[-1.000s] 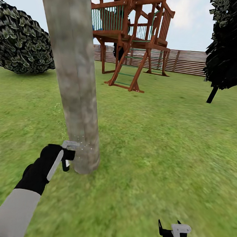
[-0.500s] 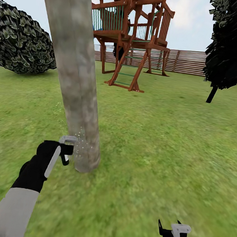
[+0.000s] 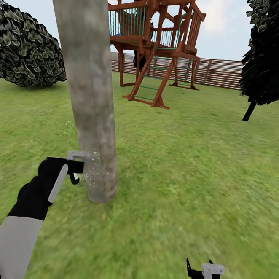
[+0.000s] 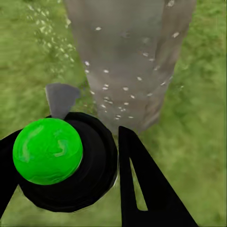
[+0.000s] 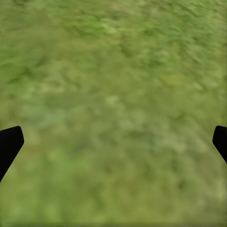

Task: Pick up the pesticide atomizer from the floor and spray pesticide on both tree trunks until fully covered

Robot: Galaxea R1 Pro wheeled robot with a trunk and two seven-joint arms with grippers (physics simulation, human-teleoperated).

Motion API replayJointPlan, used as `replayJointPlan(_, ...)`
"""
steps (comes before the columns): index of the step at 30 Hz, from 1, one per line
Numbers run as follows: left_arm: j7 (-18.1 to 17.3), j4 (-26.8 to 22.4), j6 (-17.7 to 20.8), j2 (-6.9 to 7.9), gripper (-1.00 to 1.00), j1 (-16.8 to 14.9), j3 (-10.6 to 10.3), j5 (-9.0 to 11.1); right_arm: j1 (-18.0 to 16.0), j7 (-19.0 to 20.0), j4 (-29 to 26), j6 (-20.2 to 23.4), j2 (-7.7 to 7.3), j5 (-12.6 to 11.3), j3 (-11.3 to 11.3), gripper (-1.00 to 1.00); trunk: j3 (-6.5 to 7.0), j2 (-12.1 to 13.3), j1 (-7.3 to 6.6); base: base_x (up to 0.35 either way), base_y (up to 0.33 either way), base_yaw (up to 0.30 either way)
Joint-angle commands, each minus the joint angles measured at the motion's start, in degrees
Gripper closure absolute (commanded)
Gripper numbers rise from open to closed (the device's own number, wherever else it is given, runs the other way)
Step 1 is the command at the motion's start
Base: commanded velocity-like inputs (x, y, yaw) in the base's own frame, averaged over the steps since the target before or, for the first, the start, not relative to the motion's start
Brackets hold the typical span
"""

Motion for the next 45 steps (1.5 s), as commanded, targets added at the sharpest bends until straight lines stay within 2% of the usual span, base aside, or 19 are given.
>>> replayJointPlan(1, 0.0, -0.1, 0.1, -0.14, 1.0, -0.1, -0.2, 0.3, 0.0, 0.0, 0.0, 0.0, 0.0, 0.0, 0.0, -1.0, 0.0, 0.0, 0.0, 0.0, 0.0, 0.0)
replayJointPlan(3, 0.0, -0.2, 0.1, -1.01, 1.0, -0.2, -0.4, 0.3, 0.0, 0.0, 0.0, 0.0, 0.0, 0.0, 0.0, -1.0, 0.0, 0.0, 0.0, 0.0, 0.0, 0.0)
replayJointPlan(4, 0.0, -0.2, 0.1, -2.92, 1.0, -0.2, -0.8, 0.3, 0.0, 0.0, 0.0, 0.0, 0.0, 0.0, 0.0, -1.0, 0.0, 0.0, 0.0, 0.0, 0.0, 0.0)
replayJointPlan(5, 0.0, -0.2, 0.1, -6.21, 1.0, -0.5, -4.3, 0.2, 0.0, 0.0, 0.0, 0.0, 0.0, 0.0, 0.0, -1.0, 0.0, 0.0, 0.0, 0.0, 0.0, 0.0)
replayJointPlan(6, 0.0, -0.2, 0.1, -6.59, 1.0, -1.0, -5.0, 0.2, 0.0, 0.0, 0.0, 0.0, 0.0, 0.0, 0.0, -1.0, 0.0, 0.0, 0.0, 0.0, 0.0, 0.0)
replayJointPlan(9, 0.0, -0.2, 0.1, -4.39, 1.0, -1.4, -4.1, 0.3, 0.0, 0.0, 0.0, 0.0, 0.0, 0.0, 0.0, -1.0, 0.0, 0.0, 0.0, 0.0, 0.0, 0.0)
replayJointPlan(10, 0.0, -0.2, 0.2, -2.25, 1.0, -1.4, -2.7, 0.3, 0.0, 0.0, 0.0, 0.0, 0.0, 0.0, 0.0, -1.0, 0.0, 0.0, 0.0, 0.0, 0.0, 0.0)
replayJointPlan(12, 0.0, -0.2, 0.3, 0.12, 1.0, -1.5, -1.4, 0.4, 0.0, 0.0, 0.0, 0.0, 0.0, 0.0, 0.0, -1.0, 0.0, 0.0, 0.0, 0.0, 0.0, 0.0)
replayJointPlan(14, 0.0, -0.2, 0.3, 1.33, 1.0, -1.6, -1.0, 2.2, 0.0, 0.0, 0.0, 0.0, 0.0, 0.0, 0.0, -1.0, 0.0, 0.0, 0.0, 0.0, 0.0, 0.0)
replayJointPlan(16, 0.0, -0.3, 0.3, 1.34, 1.0, -2.2, -1.0, 4.6, 0.0, 0.0, 0.0, 0.0, 0.0, 0.0, 0.0, -1.0, 0.0, 0.0, 0.0, 0.0, 0.0, 0.0)
replayJointPlan(23, 0.0, -0.2, 0.2, -3.56, 1.0, -3.0, -2.8, 4.7, 0.0, 0.0, 0.0, 0.0, 0.0, 0.0, 0.0, -1.0, 0.0, 0.0, 0.0, 0.0, 0.0, 0.0)
replayJointPlan(25, 0.0, -0.2, 0.2, -2.55, 1.0, -3.2, -2.9, 4.7, 0.0, 0.0, 0.0, 0.0, 0.0, 0.0, 0.0, -1.0, 0.0, 0.0, 0.0, 0.0, 0.0, 0.0)
replayJointPlan(27, 0.0, -0.1, 0.2, 2.49, 1.0, -3.1, -2.6, 5.0, 0.0, 0.0, 0.0, 0.0, 0.0, 0.0, 0.0, -1.0, 0.0, 0.0, 0.0, 0.0, 0.0, 0.0)
replayJointPlan(30, 0.0, 0.1, 0.2, 5.95, 1.0, -2.5, -2.5, 6.1, 0.0, 0.0, 0.0, 0.0, 0.0, 0.0, 0.0, -1.0, 0.0, 0.0, 0.0, 0.0, 0.0, 0.0)
replayJointPlan(34, 0.1, 0.2, -0.1, 6.03, 1.0, -0.9, -3.1, 6.1, 0.0, 0.0, 0.1, 0.0, 0.0, 0.0, 0.0, -1.0, 0.0, 0.0, 0.0, 0.0, 0.0, 0.0)
replayJointPlan(37, 0.8, 0.8, -0.9, 5.57, 1.0, 5.5, -3.1, 5.9, 0.0, 0.0, 0.1, 0.0, 0.0, 0.0, 0.0, -1.0, 0.0, 0.0, 0.0, 0.0, 0.0, 0.0)
replayJointPlan(39, 1.1, 4.8, -3.6, 5.21, 1.0, 8.8, -2.8, 6.0, 0.0, 0.0, 0.1, 0.0, 0.0, 0.0, 0.0, -1.0, 0.0, 0.0, 0.0, 0.0, 0.0, 0.0)
replayJointPlan(42, 3.5, 25.8, -20.8, 3.13, 1.0, 10.3, -2.4, 6.1, 0.0, 0.0, 0.1, 0.0, 0.07, 0.1, 0.0, -1.0, 0.0, 0.0, 0.0, 0.0, 0.0, 0.0)
replayJointPlan(45, 7.0, 35.1, -29.1, 2.76, 1.0, 10.3, -2.2, 6.3, 0.0, 0.1, 0.1, 0.0, 0.07, 0.2, 0.0, -1.0, 0.0, 0.0, 0.0, 0.0, 0.0, 0.0)
